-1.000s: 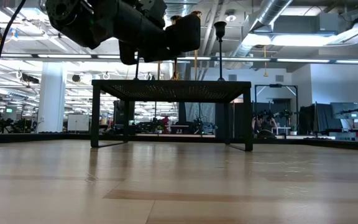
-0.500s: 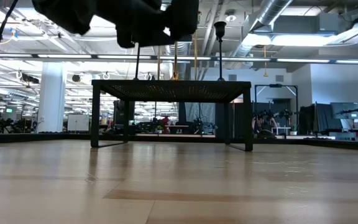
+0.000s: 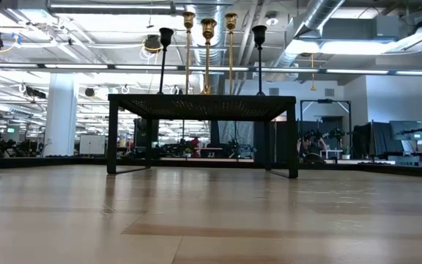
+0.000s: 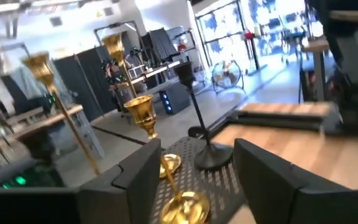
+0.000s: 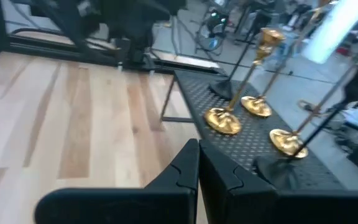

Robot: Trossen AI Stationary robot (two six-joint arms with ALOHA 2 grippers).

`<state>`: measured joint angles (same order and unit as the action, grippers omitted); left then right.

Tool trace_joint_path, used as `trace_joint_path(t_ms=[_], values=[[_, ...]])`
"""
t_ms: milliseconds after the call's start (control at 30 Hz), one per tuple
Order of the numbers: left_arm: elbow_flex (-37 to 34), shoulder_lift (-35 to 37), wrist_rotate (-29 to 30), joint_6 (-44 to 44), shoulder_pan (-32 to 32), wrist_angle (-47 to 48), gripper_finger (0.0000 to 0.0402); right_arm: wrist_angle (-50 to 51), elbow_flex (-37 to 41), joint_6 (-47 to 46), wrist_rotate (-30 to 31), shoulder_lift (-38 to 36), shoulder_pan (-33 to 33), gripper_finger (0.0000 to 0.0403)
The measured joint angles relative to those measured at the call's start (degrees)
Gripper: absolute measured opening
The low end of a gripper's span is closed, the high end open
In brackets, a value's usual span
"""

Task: Pick & Place candle stick holders
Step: Return to Home Position

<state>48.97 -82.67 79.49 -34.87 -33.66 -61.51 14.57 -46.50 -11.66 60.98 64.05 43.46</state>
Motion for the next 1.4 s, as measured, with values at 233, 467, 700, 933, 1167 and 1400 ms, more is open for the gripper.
trace_joint_path(t_ms=[233, 467, 700, 933, 1167, 1400], values=[[0.0, 2.8, 4.4, -10.2, -12.5, 0.1, 0.0119, -1.0, 0.0, -0.2, -9.1, 0.0, -0.1, 0.0000], [-4.5, 5.9, 1.0, -11.9, -17.0, 0.2, 0.0009, -3.1, 0.0, -0.4, -12.5, 0.0, -1.5, 0.0000], [-17.6, 17.6, -17.4, -2.8, -14.0, 0.1, 0.0004, -3.4, 0.0, 4.8, -22.0, -0.8, -3.0, 0.0000], [-31.2, 32.2, -34.8, 6.0, -11.0, 0.5, 0.0004, -3.2, 0.0, 11.3, -25.5, -5.8, -5.5, 0.0000], [-34.2, 39.0, -38.9, 10.3, -8.2, 9.1, 0.0003, -2.1, 0.3, 16.5, -31.9, -12.8, -8.2, 0.0000], [-34.3, 40.7, -43.1, 11.3, -1.9, 16.9, 0.0002, -8.9, 7.6, 19.1, -39.1, -21.2, -14.1, 0.0000]])
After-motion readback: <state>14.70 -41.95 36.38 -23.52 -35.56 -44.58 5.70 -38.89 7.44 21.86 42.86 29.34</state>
